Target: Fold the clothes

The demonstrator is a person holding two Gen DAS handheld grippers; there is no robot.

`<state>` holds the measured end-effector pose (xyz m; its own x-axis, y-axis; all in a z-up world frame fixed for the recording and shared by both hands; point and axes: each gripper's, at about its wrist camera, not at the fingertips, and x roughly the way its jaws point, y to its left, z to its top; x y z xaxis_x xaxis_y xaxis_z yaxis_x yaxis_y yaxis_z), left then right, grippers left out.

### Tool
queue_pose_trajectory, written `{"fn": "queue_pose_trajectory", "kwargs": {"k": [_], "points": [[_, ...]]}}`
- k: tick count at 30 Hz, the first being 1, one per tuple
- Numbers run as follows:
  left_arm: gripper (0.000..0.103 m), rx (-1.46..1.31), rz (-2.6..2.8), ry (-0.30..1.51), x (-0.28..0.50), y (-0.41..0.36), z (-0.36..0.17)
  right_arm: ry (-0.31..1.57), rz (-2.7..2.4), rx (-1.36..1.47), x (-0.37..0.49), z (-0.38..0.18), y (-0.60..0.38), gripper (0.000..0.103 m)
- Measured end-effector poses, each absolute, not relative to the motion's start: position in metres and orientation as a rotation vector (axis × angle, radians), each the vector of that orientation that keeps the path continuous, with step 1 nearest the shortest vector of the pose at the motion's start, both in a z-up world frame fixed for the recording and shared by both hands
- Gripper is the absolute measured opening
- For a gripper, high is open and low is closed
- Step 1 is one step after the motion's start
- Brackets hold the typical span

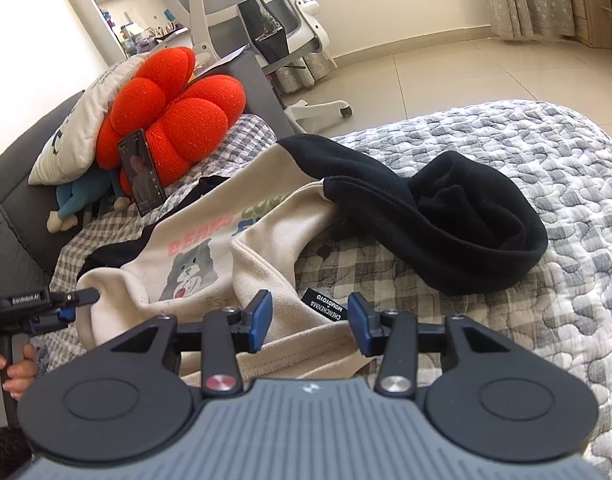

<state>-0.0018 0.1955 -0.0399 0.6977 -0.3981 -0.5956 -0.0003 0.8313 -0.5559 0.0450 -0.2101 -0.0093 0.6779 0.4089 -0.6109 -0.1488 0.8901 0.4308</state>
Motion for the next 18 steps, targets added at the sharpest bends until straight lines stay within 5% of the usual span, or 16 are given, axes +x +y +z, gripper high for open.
{"fn": "queue_pose_trajectory", "kwargs": {"k": [14, 17, 18], "points": [[0.042, -0.509, -0.345, 0.813, -0.029, 0.190, -0.061, 0.884, 0.335, 0.339, 0.035, -0.030, -0.209, 0.046], [0.035, -0.471, -0.335, 0.820, -0.027, 0.183, -0.062, 0.896, 0.341, 0.283, 0.032, -0.031, -0.201, 0.027], [0.022, -0.466, -0.331, 0.826, -0.027, 0.182, -0.062, 0.897, 0.336, 0.259, 0.031, -0.030, -0.199, 0.017]]}}
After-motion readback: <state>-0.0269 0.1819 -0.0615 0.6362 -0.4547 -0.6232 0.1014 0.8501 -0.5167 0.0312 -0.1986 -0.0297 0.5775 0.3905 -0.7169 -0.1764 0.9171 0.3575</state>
